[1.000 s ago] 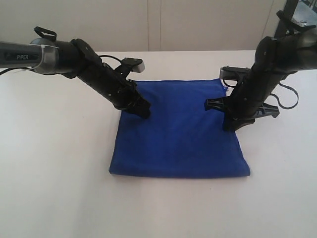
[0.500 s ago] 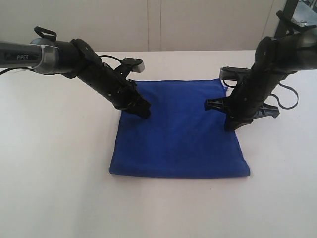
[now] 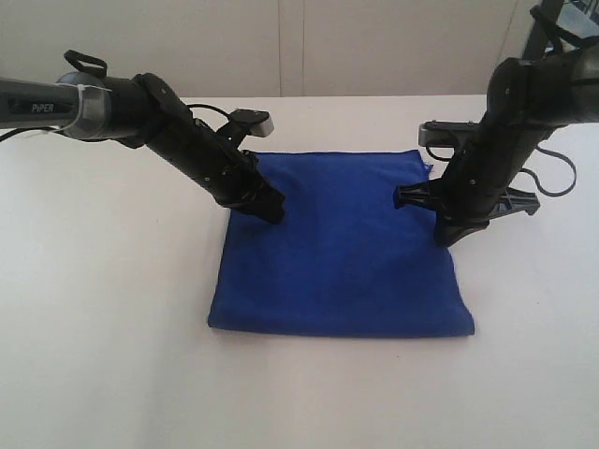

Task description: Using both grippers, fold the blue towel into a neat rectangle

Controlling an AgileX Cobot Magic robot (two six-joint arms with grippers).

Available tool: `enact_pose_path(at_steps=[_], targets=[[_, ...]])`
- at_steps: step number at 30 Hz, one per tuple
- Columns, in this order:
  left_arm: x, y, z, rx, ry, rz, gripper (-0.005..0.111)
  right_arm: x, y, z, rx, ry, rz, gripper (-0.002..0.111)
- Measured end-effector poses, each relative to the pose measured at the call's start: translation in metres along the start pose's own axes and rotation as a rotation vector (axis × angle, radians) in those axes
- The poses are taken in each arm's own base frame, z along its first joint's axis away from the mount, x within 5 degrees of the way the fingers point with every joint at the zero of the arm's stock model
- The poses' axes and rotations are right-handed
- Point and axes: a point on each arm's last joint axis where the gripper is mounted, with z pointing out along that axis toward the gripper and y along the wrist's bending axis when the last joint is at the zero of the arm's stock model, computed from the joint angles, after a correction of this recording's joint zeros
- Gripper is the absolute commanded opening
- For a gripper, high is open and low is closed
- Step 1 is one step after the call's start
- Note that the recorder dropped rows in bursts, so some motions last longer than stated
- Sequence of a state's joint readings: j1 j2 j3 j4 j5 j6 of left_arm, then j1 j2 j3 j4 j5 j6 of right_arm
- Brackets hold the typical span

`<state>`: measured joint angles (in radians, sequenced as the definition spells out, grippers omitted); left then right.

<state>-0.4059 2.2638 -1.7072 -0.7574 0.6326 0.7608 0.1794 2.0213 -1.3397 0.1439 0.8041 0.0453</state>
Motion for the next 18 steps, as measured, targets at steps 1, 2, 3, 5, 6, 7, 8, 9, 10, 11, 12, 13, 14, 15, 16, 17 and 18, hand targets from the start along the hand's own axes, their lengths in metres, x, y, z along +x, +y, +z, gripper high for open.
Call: enact_pose_path(at_steps=[1, 2, 3, 5, 6, 7, 8, 9, 10, 11, 12, 13, 14, 15, 16, 17, 18], targets=[[0.000, 0.000, 0.000, 0.000, 0.000, 0.000, 0.000, 0.000, 0.000, 0.001, 0.000, 0.002, 0.002, 0.003], [0.000, 0.000, 0.000, 0.000, 0.000, 0.000, 0.000, 0.000, 0.000, 0.003, 0.001, 0.007, 0.003, 0.004], [0.000, 0.000, 0.000, 0.000, 0.000, 0.000, 0.000, 0.000, 0.000, 0.004, 0.002, 0.010, 0.003, 0.005], [0.000, 0.000, 0.000, 0.000, 0.000, 0.000, 0.000, 0.000, -0.001, 0.004, 0.003, 0.009, 0.004, 0.012], [0.000, 0.000, 0.000, 0.000, 0.000, 0.000, 0.000, 0.000, -0.001, 0.004, 0.003, 0.009, 0.004, 0.016], [0.000, 0.000, 0.000, 0.000, 0.000, 0.000, 0.000, 0.000, -0.001, 0.004, 0.003, 0.007, 0.003, 0.023], [0.000, 0.000, 0.000, 0.000, 0.000, 0.000, 0.000, 0.000, -0.001, 0.004, 0.004, 0.005, 0.002, 0.032], [0.000, 0.000, 0.000, 0.000, 0.000, 0.000, 0.000, 0.000, -0.001, 0.004, 0.004, 0.003, 0.004, 0.035], [0.000, 0.000, 0.000, 0.000, 0.000, 0.000, 0.000, 0.000, -0.001, 0.004, 0.004, 0.001, 0.004, 0.037], [0.000, 0.000, 0.000, 0.000, 0.000, 0.000, 0.000, -0.001, -0.001, 0.004, 0.005, -0.006, 0.008, 0.037], [0.000, 0.000, 0.000, 0.000, 0.000, 0.000, 0.000, -0.001, 0.000, 0.001, 0.004, -0.015, 0.013, 0.036], [0.000, 0.000, 0.000, 0.000, 0.000, 0.000, 0.000, -0.005, 0.001, -0.006, -0.001, -0.051, 0.022, 0.035], [0.000, 0.000, 0.000, 0.000, 0.000, 0.000, 0.000, -0.006, 0.002, -0.012, -0.005, -0.075, 0.027, 0.031], [0.000, 0.000, 0.000, 0.000, 0.000, 0.000, 0.000, -0.010, 0.004, -0.019, -0.026, -0.118, 0.041, 0.025], [0.000, 0.000, 0.000, 0.000, 0.000, 0.000, 0.000, -0.013, 0.007, -0.024, -0.054, -0.153, 0.065, 0.021], [0.000, 0.000, 0.000, 0.000, 0.000, 0.000, 0.000, -0.014, 0.008, -0.025, -0.067, -0.166, 0.077, 0.015], [0.000, 0.000, 0.000, 0.000, 0.000, 0.000, 0.000, -0.015, 0.008, -0.021, -0.075, -0.174, 0.089, 0.012]])
